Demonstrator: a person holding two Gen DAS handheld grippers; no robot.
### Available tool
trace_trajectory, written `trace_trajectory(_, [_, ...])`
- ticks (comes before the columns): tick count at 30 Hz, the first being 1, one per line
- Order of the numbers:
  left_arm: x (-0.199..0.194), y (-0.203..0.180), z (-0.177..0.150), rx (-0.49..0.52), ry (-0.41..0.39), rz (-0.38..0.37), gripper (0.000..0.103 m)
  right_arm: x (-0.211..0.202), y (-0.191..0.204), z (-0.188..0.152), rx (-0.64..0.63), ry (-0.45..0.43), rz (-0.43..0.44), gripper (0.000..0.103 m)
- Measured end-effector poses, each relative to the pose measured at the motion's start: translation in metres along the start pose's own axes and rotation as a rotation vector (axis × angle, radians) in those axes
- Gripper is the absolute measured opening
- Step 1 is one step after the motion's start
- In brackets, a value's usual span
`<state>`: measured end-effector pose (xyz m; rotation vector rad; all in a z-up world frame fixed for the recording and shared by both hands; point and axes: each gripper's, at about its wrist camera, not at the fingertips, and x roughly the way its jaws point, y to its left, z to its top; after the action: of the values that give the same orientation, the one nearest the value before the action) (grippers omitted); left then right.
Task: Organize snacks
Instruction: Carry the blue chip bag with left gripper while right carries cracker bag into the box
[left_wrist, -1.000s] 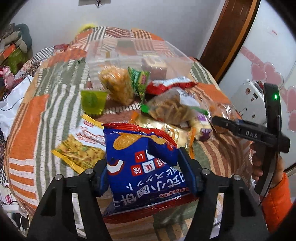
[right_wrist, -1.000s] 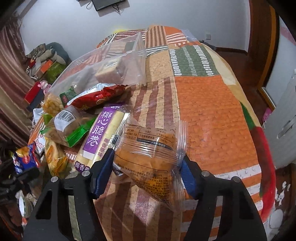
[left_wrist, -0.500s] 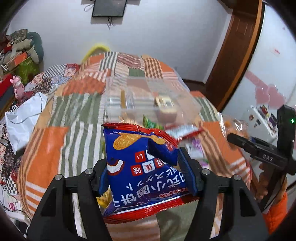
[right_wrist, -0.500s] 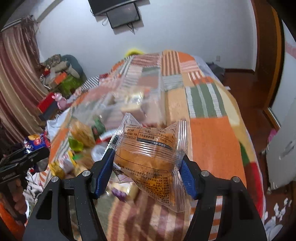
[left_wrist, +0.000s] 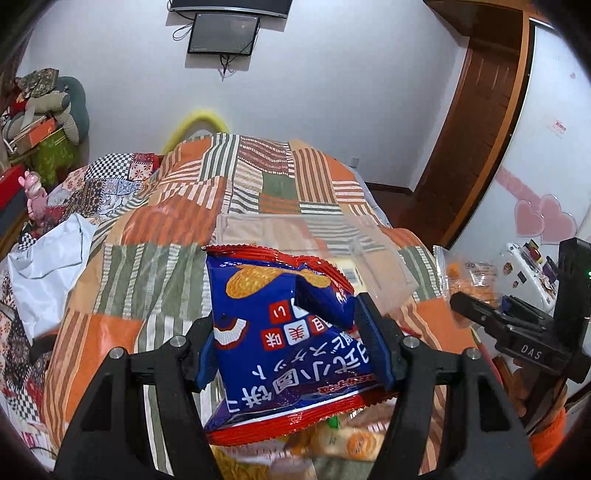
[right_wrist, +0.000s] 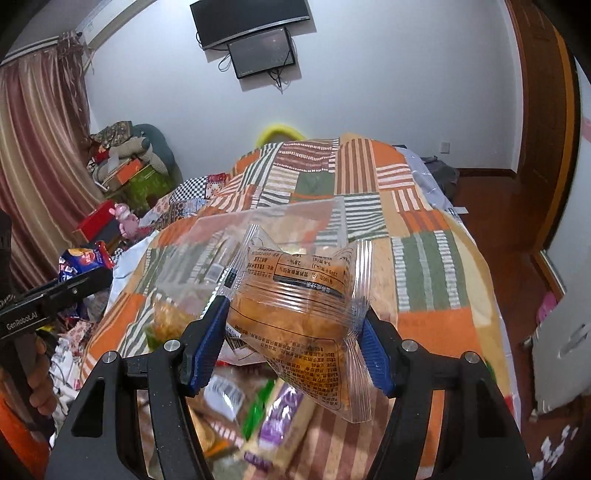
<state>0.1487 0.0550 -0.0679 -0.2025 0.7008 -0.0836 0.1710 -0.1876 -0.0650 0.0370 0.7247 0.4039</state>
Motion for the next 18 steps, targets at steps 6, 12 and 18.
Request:
trace_trajectory(6, [0.027,0.003,0.022,0.006,0.013,0.007,0.065,0.020,0.000,0.018,-0.009,-0.003,-0.003,0.064])
trace_trajectory(12, [0.055,0.004,0.039,0.000,0.028,0.008,0.066,0.037,-0.002,0.034,-0.016,-0.001,0.000,0.064])
trace_trajectory(18, [0.093,0.005,0.050,0.000,0.083,0.013,0.066,0.059,-0.004,0.045,-0.013,0.024,0.007,0.064])
